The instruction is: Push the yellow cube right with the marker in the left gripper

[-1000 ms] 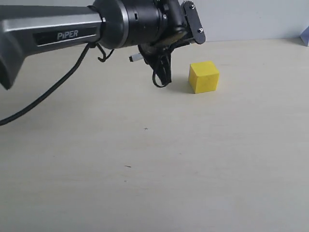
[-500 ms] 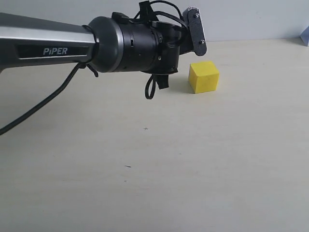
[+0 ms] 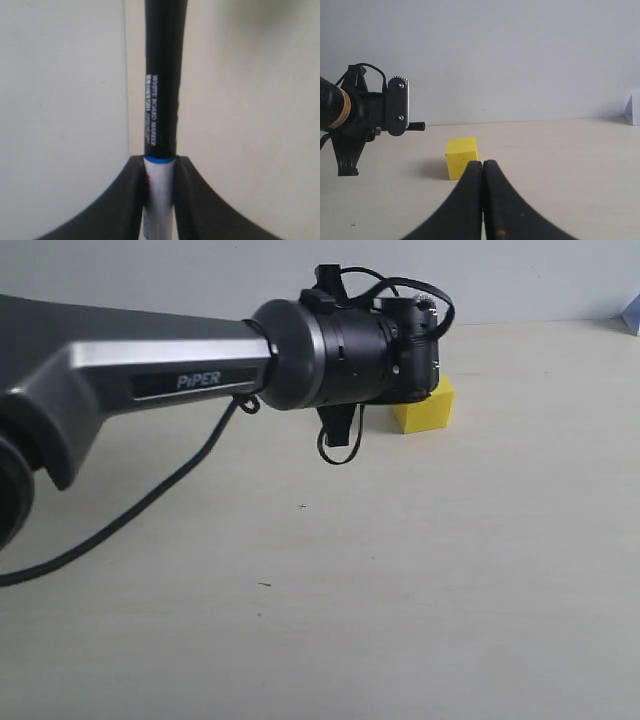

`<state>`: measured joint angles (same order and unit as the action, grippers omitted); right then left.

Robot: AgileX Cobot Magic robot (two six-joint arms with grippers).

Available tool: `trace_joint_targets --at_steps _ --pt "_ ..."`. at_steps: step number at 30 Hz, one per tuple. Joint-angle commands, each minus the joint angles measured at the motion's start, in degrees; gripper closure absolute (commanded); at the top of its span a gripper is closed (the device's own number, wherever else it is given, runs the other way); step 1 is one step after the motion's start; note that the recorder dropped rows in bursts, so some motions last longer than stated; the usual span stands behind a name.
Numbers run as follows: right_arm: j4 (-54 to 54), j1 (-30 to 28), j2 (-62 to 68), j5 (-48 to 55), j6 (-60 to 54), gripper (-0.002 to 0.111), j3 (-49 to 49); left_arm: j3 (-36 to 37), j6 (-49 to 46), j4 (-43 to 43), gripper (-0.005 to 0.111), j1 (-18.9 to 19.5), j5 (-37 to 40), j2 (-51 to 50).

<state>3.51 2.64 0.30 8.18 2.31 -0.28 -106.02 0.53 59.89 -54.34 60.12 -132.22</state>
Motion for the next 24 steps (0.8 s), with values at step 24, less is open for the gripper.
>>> trace_joint_targets --at_steps 24 --pt "0.0 0.0 -0.3 -0.5 -0.1 0.108 0.3 -20.8 -5.7 -8.7 0.107 0.3 9.8 -15.4"
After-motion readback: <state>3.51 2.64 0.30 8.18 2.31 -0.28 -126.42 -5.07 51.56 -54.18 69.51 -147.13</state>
